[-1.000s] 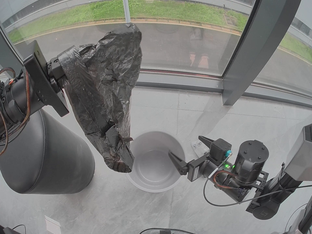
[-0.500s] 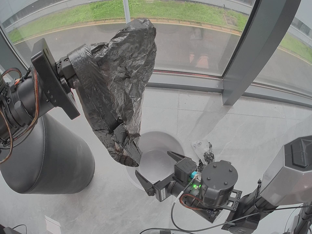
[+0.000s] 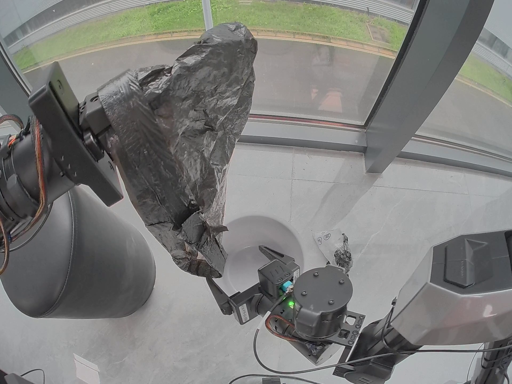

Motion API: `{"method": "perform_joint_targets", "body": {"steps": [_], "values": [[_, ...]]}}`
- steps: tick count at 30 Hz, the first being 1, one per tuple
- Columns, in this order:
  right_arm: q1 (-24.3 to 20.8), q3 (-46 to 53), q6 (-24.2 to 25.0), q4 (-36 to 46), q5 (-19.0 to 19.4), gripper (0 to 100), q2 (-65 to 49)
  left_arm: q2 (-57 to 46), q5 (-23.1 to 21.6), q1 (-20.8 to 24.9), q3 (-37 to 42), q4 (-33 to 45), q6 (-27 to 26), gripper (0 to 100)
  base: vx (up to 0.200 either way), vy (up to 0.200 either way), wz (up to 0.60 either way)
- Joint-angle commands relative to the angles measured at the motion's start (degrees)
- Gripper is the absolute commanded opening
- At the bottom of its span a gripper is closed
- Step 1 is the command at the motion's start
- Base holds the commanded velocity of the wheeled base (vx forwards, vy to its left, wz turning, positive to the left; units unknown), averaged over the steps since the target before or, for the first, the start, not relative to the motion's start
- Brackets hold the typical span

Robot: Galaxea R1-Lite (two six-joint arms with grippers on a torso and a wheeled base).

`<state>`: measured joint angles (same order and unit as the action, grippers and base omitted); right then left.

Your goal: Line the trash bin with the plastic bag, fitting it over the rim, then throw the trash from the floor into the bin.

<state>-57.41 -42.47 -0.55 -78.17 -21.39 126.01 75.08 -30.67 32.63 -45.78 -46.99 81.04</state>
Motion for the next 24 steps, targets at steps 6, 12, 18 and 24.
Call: {"method": "perform_joint_targets", "body": {"steps": [6,12,18,24], "values": [[0.01,-7.10,-2.18,1.26,-1.19,100,5.12,-3.54,-0.09,1.47,2.53,-0.03,1.22,0,0.000,0.000,0.00],[0.01,-9.91,-3.14,1.79,-2.95,100,5.82,-3.71,-0.09,2.17,2.89,-0.03,1.22,0,0.000,0.000,0.00],[0.36,-10.97,-3.85,1.70,-3.30,0,5.73,-3.71,-0.09,2.17,2.97,-0.03,1.31,0,0.000,0.000,0.00],[0.01,-9.30,-3.67,0.56,-4.01,0,4.68,-3.54,-0.09,2.08,3.24,-0.03,1.05,0,0.000,0.000,0.00]]}}
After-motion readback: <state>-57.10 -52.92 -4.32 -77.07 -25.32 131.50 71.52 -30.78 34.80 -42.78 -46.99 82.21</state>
